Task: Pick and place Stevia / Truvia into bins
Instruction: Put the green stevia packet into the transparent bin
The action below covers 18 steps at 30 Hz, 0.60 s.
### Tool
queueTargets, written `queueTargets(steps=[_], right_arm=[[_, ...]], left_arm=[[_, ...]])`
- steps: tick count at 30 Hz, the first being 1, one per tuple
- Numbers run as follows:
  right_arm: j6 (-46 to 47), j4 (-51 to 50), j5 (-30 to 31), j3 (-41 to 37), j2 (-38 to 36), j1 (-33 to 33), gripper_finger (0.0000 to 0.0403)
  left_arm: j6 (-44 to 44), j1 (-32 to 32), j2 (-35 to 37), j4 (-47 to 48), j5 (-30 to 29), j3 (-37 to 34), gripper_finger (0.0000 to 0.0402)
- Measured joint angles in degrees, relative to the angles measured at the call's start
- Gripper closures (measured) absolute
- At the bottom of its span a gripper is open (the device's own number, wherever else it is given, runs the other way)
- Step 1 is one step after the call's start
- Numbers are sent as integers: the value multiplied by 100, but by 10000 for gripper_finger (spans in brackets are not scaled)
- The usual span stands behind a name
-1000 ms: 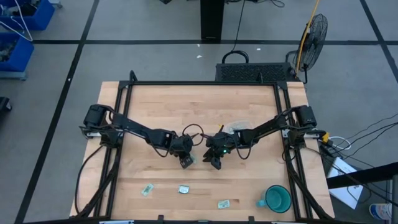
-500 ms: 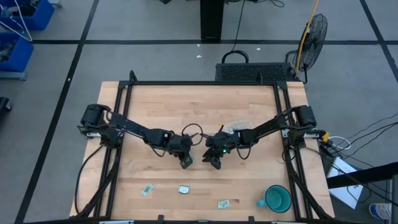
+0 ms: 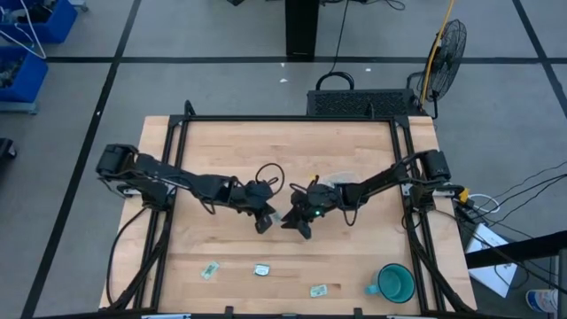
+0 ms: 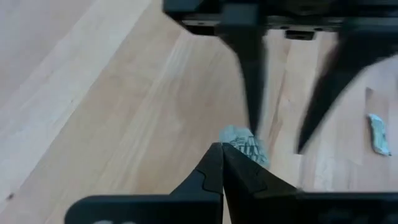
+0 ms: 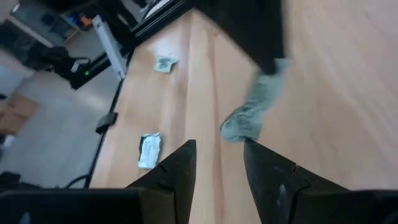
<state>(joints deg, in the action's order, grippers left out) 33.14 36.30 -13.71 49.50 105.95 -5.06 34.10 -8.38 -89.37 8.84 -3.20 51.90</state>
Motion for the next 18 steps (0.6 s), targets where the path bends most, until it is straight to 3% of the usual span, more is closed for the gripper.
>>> queueTargets(steps=[10, 18], right_arm=[[915, 12, 2, 0, 0, 222, 273], [488, 204, 4, 0, 0, 236, 273]], left_arm=[[-84, -88, 18, -256, 24, 9, 400], [-87, -181, 18, -289, 21, 9, 401]])
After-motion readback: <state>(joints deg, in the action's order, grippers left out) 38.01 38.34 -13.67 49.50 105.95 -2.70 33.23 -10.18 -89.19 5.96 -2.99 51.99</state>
